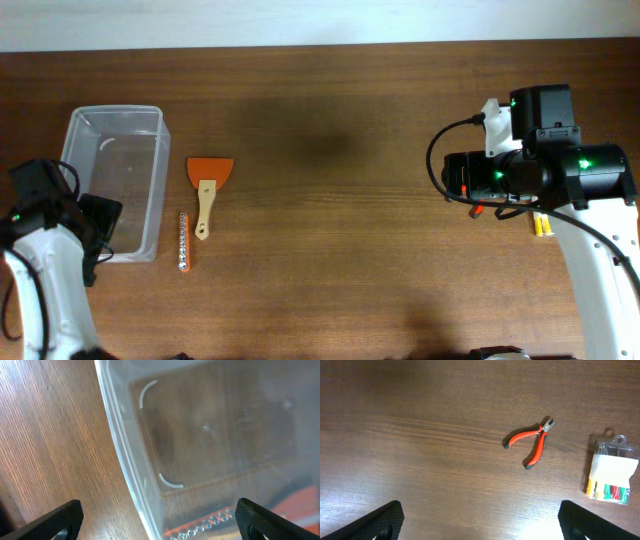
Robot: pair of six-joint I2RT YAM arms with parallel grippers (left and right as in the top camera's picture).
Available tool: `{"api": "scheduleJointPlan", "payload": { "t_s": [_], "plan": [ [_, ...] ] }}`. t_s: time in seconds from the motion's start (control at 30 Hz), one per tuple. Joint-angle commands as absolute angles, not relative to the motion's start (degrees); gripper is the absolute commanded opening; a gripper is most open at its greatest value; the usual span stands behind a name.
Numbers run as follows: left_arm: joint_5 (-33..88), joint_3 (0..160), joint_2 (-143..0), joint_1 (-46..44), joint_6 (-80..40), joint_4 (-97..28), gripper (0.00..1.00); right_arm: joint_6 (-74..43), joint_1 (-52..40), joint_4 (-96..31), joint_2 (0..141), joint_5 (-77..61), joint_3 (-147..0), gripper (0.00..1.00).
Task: Pack container
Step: 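Move the left gripper to the clear container's near edge and grasp it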
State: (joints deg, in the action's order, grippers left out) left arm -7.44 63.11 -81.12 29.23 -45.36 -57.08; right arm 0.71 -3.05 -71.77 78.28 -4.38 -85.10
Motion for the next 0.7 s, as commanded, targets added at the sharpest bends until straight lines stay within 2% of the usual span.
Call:
{"api": "scheduleJointPlan", "payload": {
  "t_s": [0.0,0.43,0.53,0.57,0.67],
  "plan": [
    [-6.85,62.70,-85.23,29.54,-49.74,-56.36,0.99,1.28,-3.38,-71.66,78.39,-3.86,-86.43,0.98],
    [-8.82,62.70,-97.60,30.52,-52.51,-53.34,0.99,1.28,-3.36,-71.85,78.39,-3.86,-86.43,0.99],
    [-8.82,62.70,-98.52,31.29,-52.51,-52.90,0.89,1.30,-3.38,-71.85,78.39,-3.86,-86.43,0.99],
    [-8.82,62.70,-98.76,31.48,-52.51,-52.77,0.89,1.28,-3.38,-71.85,78.39,-3.86,-86.43,0.99],
    [-8.82,62.70,-99.31,31.83,-52.49,-52.71,0.74,1.30,-3.36,-71.83,78.39,-3.86,-86.43,0.99]
  ]
}}
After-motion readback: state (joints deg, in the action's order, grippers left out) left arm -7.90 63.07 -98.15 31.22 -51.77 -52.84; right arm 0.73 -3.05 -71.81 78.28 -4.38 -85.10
